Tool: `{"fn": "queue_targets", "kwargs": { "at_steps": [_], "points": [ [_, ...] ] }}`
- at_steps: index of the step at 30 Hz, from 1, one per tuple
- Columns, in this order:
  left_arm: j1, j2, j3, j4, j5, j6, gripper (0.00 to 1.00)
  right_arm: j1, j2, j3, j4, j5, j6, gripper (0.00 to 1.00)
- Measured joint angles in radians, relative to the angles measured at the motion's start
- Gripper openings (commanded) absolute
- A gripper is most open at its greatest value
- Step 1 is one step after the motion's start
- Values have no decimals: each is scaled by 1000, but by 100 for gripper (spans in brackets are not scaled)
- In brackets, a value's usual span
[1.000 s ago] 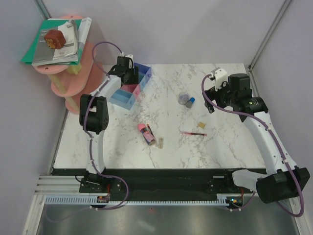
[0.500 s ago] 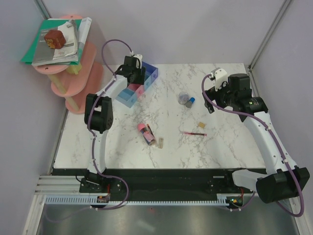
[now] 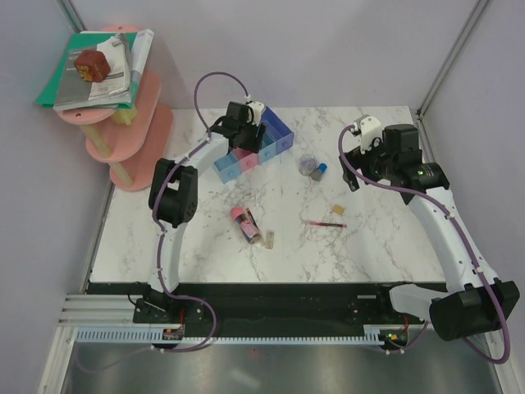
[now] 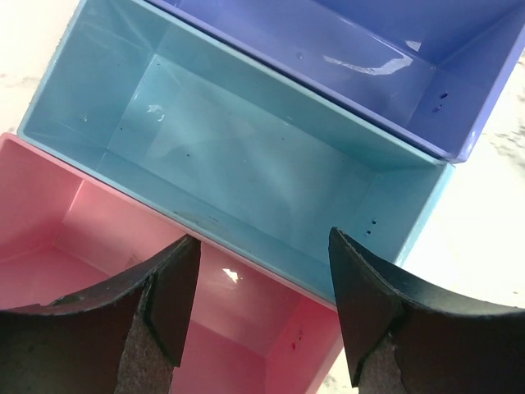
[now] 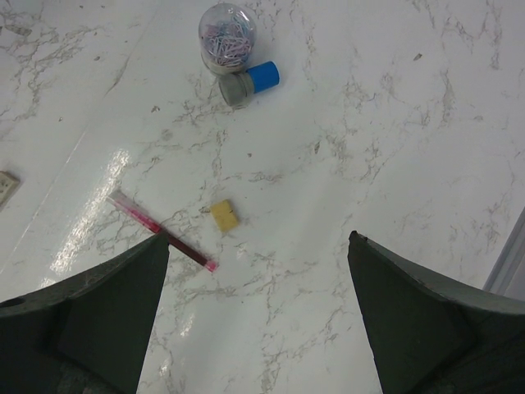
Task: Sort the stationery into containers
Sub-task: Move the storage box to the center of the board.
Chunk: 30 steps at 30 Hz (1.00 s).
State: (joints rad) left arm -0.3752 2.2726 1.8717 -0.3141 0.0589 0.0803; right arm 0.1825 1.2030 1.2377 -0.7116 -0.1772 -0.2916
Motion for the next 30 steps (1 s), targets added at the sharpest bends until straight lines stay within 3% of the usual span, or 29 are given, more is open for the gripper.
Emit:
{"fn": "queue_targets", "kwargs": {
  "at_steps": [18, 30],
  "points": [
    [-149, 8, 18, -15, 54, 131, 72, 0, -26, -23, -7, -2, 0, 98],
    [-169, -50, -105, 97, 91, 237, 73, -26, -11, -248, 75, 77, 23, 98]
  ]
}}
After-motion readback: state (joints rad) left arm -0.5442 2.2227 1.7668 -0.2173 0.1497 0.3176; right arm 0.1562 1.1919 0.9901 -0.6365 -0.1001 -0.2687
